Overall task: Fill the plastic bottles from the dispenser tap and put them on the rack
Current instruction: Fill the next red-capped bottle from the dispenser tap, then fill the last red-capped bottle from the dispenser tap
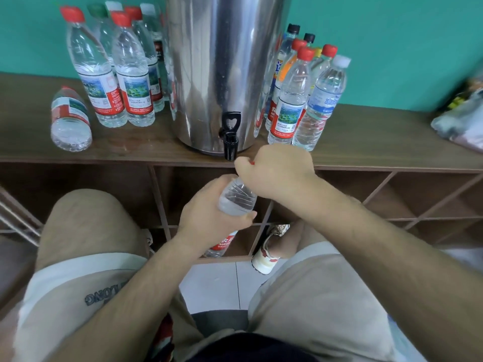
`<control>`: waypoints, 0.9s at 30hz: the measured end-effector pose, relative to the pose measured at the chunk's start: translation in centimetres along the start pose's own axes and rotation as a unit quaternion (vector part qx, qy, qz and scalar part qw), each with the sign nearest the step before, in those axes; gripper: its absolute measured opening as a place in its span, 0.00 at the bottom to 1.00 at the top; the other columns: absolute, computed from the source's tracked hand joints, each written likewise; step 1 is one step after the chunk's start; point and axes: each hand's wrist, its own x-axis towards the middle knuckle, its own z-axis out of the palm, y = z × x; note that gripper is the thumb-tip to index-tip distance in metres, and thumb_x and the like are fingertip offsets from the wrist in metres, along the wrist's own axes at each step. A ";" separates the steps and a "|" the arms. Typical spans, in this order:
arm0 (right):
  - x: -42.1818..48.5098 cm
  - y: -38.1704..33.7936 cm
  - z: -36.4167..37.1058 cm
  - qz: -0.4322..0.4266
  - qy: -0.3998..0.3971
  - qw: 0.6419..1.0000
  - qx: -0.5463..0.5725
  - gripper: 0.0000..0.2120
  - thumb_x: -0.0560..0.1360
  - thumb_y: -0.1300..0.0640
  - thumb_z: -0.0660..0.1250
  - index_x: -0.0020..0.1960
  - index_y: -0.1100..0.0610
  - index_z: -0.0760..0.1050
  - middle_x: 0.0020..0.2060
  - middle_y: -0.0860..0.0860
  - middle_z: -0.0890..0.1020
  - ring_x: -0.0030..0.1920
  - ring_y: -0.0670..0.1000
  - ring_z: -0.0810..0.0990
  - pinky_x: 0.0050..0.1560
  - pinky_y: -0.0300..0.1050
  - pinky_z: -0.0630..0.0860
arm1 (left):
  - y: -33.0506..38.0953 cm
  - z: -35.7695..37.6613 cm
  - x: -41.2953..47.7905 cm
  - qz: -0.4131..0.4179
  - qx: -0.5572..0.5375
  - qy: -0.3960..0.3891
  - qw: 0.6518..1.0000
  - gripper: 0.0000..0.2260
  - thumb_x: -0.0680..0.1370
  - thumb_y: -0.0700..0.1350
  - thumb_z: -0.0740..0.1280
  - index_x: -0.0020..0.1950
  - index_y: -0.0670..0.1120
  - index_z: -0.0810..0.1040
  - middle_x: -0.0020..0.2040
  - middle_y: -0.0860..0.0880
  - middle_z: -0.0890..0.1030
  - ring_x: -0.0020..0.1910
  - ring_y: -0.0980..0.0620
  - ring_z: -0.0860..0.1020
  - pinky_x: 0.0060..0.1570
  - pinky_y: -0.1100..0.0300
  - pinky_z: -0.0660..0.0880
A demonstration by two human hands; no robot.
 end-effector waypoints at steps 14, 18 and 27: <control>9.3 -11.7 -10.1 -0.210 0.128 0.969 -0.006 0.28 0.82 0.38 0.53 0.30 0.55 0.68 0.29 0.51 0.71 0.29 0.49 0.65 0.30 0.43 0.57 | 1.7 -14.6 5.2 0.016 -0.044 0.171 0.984 0.28 0.66 0.60 0.78 0.64 0.61 0.74 0.56 0.60 0.83 0.56 0.58 0.82 0.57 0.48 0.80; 13.4 -15.9 -10.9 -0.150 0.139 0.979 -0.022 0.27 0.82 0.39 0.51 0.33 0.56 0.68 0.32 0.51 0.71 0.31 0.52 0.67 0.31 0.43 0.59 | 1.1 -17.2 8.3 -0.005 -0.025 0.224 0.974 0.27 0.67 0.62 0.76 0.63 0.61 0.74 0.56 0.60 0.83 0.56 0.56 0.82 0.58 0.44 0.80; 18.0 -19.6 -8.3 -0.205 0.006 0.971 0.126 0.24 0.83 0.43 0.65 0.68 0.60 0.71 0.60 0.60 0.79 0.62 0.61 0.79 0.54 0.51 0.74 | -3.1 -20.1 15.8 -0.078 0.012 0.231 0.970 0.21 0.74 0.53 0.77 0.61 0.56 0.71 0.52 0.58 0.81 0.54 0.52 0.79 0.56 0.51 0.77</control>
